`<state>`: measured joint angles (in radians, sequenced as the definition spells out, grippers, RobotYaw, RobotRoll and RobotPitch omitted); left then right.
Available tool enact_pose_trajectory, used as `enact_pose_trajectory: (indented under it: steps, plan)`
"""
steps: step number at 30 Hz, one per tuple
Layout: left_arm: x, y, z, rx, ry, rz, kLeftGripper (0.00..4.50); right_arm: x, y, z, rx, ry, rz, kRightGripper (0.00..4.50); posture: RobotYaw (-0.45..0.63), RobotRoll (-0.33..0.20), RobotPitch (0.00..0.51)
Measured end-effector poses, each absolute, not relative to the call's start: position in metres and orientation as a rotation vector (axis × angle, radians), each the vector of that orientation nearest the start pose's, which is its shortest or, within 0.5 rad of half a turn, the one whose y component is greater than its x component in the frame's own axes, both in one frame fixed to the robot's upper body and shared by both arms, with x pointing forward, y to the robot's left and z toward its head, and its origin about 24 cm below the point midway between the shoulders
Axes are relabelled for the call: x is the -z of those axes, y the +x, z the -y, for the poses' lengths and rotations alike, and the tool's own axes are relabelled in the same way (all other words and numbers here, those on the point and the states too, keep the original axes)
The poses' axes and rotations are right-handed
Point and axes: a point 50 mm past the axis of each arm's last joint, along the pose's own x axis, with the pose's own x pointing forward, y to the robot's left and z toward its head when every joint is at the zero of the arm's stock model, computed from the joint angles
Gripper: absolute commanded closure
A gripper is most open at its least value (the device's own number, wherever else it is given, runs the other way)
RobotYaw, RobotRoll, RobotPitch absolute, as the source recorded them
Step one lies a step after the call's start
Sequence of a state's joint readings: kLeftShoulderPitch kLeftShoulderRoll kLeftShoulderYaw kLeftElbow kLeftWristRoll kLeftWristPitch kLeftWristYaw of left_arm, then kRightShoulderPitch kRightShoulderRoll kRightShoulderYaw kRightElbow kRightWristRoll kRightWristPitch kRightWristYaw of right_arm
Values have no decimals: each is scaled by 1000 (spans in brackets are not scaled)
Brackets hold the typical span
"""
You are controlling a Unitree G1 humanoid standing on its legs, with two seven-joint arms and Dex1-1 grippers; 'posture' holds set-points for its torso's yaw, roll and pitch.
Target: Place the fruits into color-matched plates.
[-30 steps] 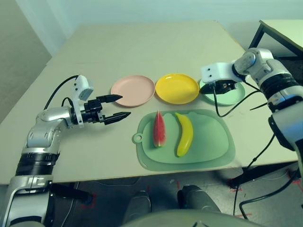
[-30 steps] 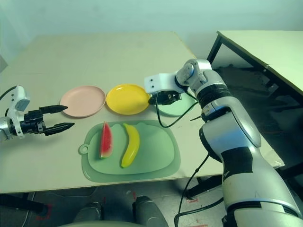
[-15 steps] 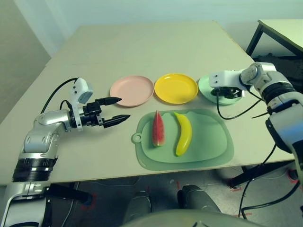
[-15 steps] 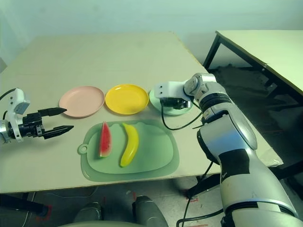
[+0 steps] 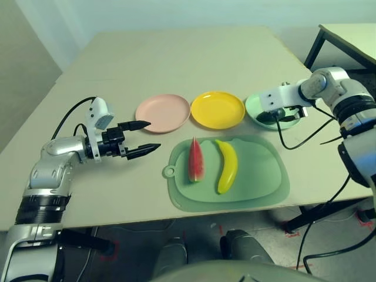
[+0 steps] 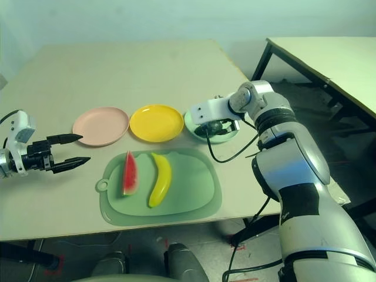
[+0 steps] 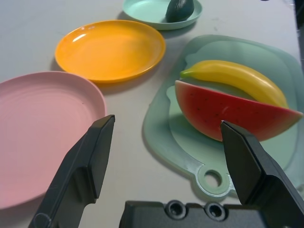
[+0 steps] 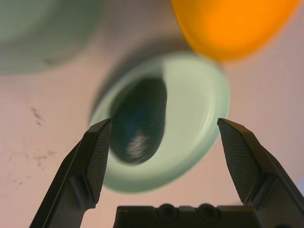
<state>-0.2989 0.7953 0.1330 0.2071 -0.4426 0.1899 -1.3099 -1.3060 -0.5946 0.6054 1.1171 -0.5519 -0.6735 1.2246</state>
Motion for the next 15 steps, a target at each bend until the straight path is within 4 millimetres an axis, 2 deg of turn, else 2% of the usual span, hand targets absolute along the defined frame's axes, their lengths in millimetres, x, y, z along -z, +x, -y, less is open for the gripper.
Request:
enact_pose_trajectory:
  steps: [6, 10, 15]
  plan:
    - [-135, 265, -272, 1160, 260, -185, 0, -196, 346, 120, -1686, -1773, -118, 39, -84, 0, 30]
    - [-131, 261, -272, 1188, 243, -196, 0, -197, 317, 106, -1803, -1826, -12, 39, -74, 0, 32]
    - [-130, 253, -272, 1240, 229, -215, 0, -193, 296, 98, -1880, -1840, 26, 39, -73, 0, 34]
